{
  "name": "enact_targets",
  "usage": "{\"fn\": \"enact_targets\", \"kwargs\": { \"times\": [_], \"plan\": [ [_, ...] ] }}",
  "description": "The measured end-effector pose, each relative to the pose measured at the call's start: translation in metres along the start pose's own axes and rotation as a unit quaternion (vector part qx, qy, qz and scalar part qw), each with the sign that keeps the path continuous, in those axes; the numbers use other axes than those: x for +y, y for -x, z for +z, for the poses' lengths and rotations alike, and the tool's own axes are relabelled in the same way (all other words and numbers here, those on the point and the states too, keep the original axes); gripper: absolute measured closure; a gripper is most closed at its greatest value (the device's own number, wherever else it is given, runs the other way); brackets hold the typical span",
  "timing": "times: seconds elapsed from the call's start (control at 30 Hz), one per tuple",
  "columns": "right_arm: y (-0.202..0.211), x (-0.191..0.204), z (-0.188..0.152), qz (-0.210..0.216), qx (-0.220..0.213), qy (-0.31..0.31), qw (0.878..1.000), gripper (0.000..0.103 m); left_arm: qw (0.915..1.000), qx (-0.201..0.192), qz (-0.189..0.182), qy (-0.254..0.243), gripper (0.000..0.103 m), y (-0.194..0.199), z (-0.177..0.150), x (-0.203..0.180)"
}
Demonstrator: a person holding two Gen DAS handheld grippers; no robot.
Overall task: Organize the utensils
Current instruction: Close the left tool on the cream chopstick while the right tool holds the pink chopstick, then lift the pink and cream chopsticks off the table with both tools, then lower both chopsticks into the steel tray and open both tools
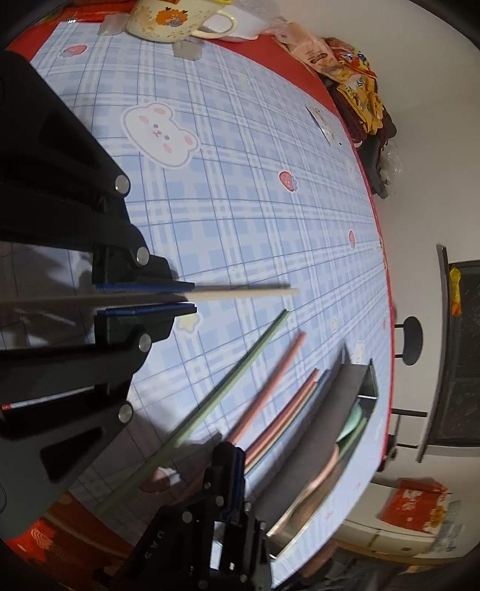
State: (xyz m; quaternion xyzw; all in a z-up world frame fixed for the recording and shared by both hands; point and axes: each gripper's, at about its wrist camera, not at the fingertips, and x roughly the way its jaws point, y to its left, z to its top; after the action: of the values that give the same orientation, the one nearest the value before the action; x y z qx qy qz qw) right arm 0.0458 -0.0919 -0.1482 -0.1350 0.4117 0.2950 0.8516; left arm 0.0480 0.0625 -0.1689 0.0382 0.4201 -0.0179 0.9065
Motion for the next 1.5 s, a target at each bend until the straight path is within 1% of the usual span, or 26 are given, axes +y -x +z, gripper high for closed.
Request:
{"fn": "enact_targets", "kwargs": {
  "times": [0.03,0.23,0.43,0.53,0.63,0.73,0.77,0.83,0.87,0.93,1.03,1.1,1.2,1.33,1.43,1.47,1.5],
  "plan": [
    [0.001,-0.001,0.0,0.001,-0.002,-0.002,1.0,0.097,0.9999,-0.004,-0.008,0.006,0.093,0.002,0.0,0.003],
    [0.008,-0.007,-0.001,0.009,-0.02,-0.014,1.0,0.097,0.9992,-0.017,-0.025,0.025,0.093,0.006,-0.001,0.01],
    [0.009,-0.008,-0.001,0.012,-0.022,-0.016,1.0,0.097,0.9962,-0.017,-0.057,0.064,0.093,0.006,-0.003,0.025],
    [0.011,-0.011,-0.001,0.015,-0.026,-0.018,0.999,0.097,0.9946,-0.017,-0.068,0.077,0.093,0.007,-0.005,0.029],
    [0.014,-0.012,-0.001,0.019,-0.032,-0.024,0.999,0.097,0.9922,-0.012,-0.077,0.098,0.093,0.006,-0.007,0.036],
    [0.019,-0.017,-0.002,0.033,-0.043,-0.038,0.998,0.097,0.9899,-0.001,-0.08,0.117,0.093,0.005,-0.005,0.044],
    [0.02,-0.019,-0.003,0.038,-0.046,-0.042,0.997,0.097,0.9875,0.005,-0.088,0.131,0.093,0.005,-0.005,0.047],
    [0.024,-0.023,-0.003,0.05,-0.054,-0.052,0.996,0.097,0.9845,0.003,-0.095,0.148,0.093,0.009,-0.004,0.051],
    [0.027,-0.027,-0.004,0.062,-0.06,-0.062,0.994,0.097,0.9823,0.0,-0.1,0.158,0.093,0.012,-0.003,0.052],
    [0.033,-0.034,-0.002,0.08,-0.071,-0.076,0.991,0.097,0.975,-0.005,-0.12,0.187,0.093,0.019,0.001,0.053],
    [0.05,-0.053,0.003,0.125,-0.097,-0.104,0.982,0.097,0.9657,-0.016,-0.144,0.215,0.093,0.027,0.013,0.043],
    [0.06,-0.065,0.008,0.143,-0.108,-0.113,0.977,0.097,0.9581,-0.024,-0.167,0.232,0.093,0.03,0.024,0.03],
    [0.075,-0.093,0.019,0.139,-0.13,-0.112,0.975,0.097,0.949,-0.036,-0.19,0.249,0.093,0.031,0.045,0.007],
    [0.08,-0.129,0.029,0.115,-0.144,-0.117,0.976,0.097,0.9395,-0.047,-0.211,0.266,0.093,0.025,0.071,-0.029],
    [0.074,-0.152,0.031,0.101,-0.147,-0.127,0.976,0.097,0.9267,-0.053,-0.232,0.291,0.093,0.015,0.09,-0.052],
    [0.069,-0.161,0.03,0.104,-0.147,-0.134,0.974,0.097,0.9233,-0.052,-0.236,0.299,0.093,0.012,0.094,-0.057],
    [0.066,-0.167,0.029,0.108,-0.146,-0.141,0.973,0.097,0.918,-0.05,-0.241,0.311,0.093,0.006,0.099,-0.063]
  ]
}}
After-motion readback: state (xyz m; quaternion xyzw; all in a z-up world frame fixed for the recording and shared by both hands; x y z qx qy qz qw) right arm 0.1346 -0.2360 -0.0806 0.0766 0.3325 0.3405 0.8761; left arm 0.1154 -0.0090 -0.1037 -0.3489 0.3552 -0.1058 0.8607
